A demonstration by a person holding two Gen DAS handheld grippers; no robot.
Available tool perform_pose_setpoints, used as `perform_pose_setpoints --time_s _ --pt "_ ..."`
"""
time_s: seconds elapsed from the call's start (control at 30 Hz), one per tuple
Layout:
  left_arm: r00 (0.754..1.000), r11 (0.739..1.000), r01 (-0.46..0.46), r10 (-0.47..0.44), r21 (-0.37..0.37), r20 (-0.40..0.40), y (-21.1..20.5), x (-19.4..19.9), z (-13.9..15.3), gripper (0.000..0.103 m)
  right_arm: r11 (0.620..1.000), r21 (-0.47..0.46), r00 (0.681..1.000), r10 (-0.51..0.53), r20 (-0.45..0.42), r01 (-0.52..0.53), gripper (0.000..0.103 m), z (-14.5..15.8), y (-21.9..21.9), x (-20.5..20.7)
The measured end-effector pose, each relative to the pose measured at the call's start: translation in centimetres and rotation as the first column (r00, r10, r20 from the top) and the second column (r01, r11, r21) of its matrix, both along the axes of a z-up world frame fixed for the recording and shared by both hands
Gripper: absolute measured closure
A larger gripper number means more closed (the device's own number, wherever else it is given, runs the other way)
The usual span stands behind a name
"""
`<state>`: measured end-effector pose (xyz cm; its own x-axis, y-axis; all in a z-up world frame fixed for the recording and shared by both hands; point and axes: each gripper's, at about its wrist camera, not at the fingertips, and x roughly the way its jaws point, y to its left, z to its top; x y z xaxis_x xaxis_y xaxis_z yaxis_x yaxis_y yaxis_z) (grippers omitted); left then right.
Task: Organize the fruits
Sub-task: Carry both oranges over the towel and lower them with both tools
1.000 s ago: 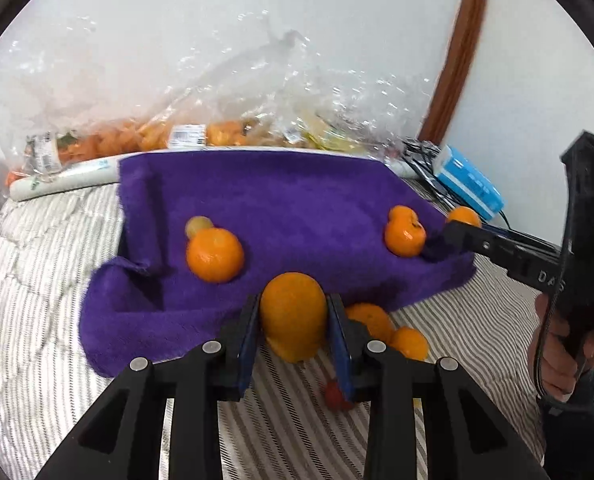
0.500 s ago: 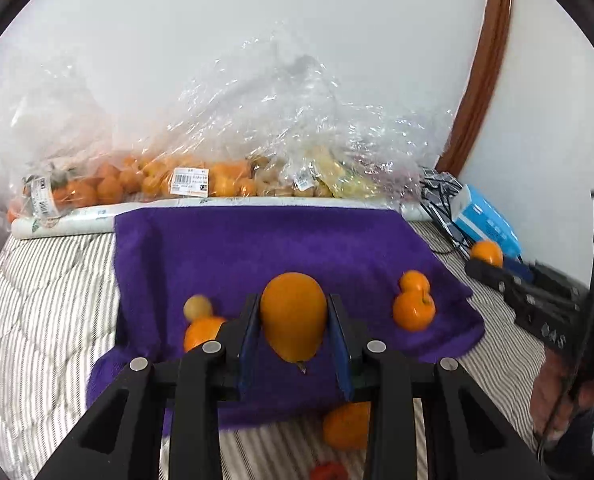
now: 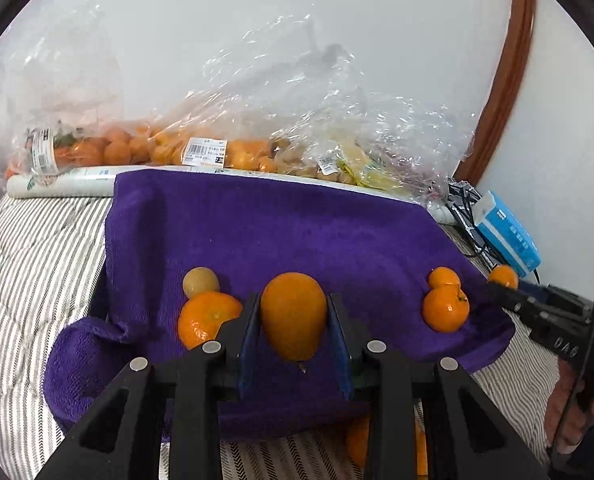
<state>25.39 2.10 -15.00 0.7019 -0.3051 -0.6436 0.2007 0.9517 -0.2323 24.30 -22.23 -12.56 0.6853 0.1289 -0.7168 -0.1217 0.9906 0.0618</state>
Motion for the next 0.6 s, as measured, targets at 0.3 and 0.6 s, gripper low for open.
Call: perform_pose_setpoints --time_s 0.3,0.6 --pt "1.0 1.0 0.005 -0.005 -0.001 -0.027 -0.2 0.2 -0.6 0.072 0.999 -0.049 0.999 0.02 -0.041 -0.022 0.067 -1.5 0.7 0.4" --pt "1.0 1.0 0.01 -0.01 -0.001 -0.024 -0.4 0.2 -0.5 0.072 0.998 -0.048 0.998 0.025 -0.053 -0.028 0.067 -1.5 0.4 0.5"
